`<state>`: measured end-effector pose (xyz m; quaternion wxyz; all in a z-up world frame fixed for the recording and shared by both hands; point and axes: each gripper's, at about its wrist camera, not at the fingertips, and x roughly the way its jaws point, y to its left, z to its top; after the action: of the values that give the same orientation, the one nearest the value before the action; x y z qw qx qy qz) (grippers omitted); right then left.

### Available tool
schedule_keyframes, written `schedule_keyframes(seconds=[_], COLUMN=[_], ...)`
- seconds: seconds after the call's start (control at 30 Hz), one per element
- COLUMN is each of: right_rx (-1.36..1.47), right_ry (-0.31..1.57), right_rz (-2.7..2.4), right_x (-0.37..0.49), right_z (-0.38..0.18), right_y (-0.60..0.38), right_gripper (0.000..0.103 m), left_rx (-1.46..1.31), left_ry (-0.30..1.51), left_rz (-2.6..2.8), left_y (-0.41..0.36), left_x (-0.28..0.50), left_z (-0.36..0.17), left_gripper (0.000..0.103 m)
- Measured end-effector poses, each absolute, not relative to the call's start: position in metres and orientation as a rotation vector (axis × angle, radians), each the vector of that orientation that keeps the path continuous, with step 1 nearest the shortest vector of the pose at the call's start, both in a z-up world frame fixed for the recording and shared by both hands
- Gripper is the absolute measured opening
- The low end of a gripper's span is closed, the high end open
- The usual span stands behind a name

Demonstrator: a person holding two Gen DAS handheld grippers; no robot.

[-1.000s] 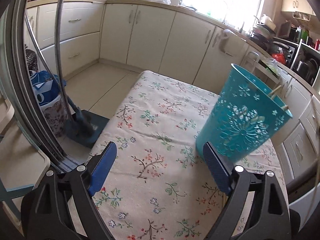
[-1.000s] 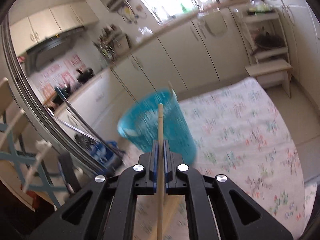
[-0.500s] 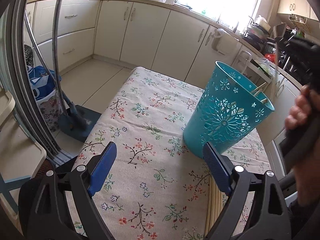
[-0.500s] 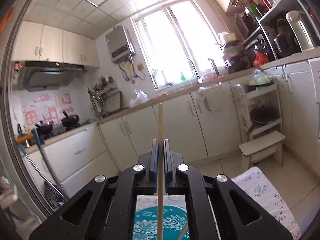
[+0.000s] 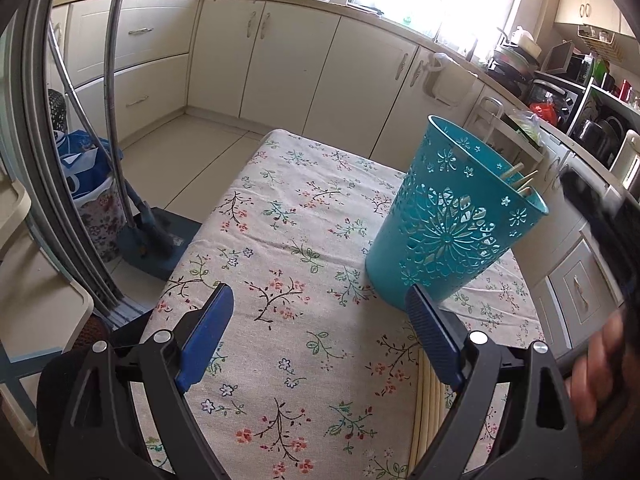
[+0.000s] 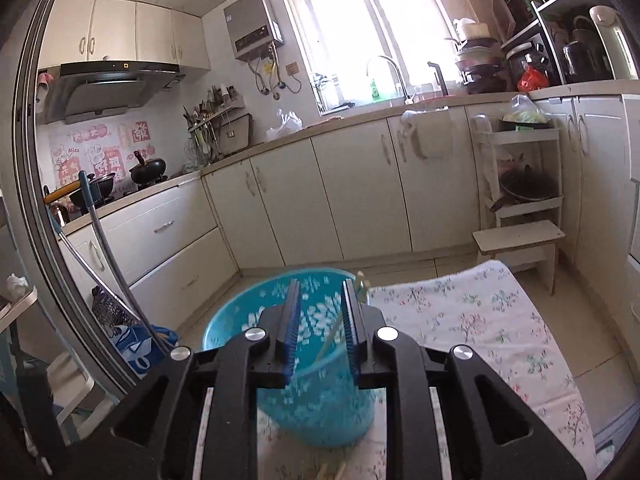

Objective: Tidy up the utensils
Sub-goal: 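Carry the chopstick over the teal basket and open the right gripper, then grasp another chopstick from the bundle with the left gripper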

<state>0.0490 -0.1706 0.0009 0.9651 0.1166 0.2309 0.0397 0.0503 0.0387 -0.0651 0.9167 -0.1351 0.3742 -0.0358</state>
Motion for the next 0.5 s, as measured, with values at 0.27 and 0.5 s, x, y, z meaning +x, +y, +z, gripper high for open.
schedule_keyframes(seconds=[0.27,0.5], right_rx=[0.240,0.133], right_ry=[0.891,0.976], right_rz=[0.072,0.109], right_x=[0.008,0.008], right_z=[-0.090,-0.112], right_y=[-0.160,-0.128], right_gripper=[0.020,0.020], left_rx=[-0.254,-0.249], left_ry=[0.783,0.802], left_rz=[-0.074,-0.068], left_y=[0.033,0.035], left_x=[0.047,0.046], left_z=[-0.067,-0.070], left_gripper=[0.084,0.084])
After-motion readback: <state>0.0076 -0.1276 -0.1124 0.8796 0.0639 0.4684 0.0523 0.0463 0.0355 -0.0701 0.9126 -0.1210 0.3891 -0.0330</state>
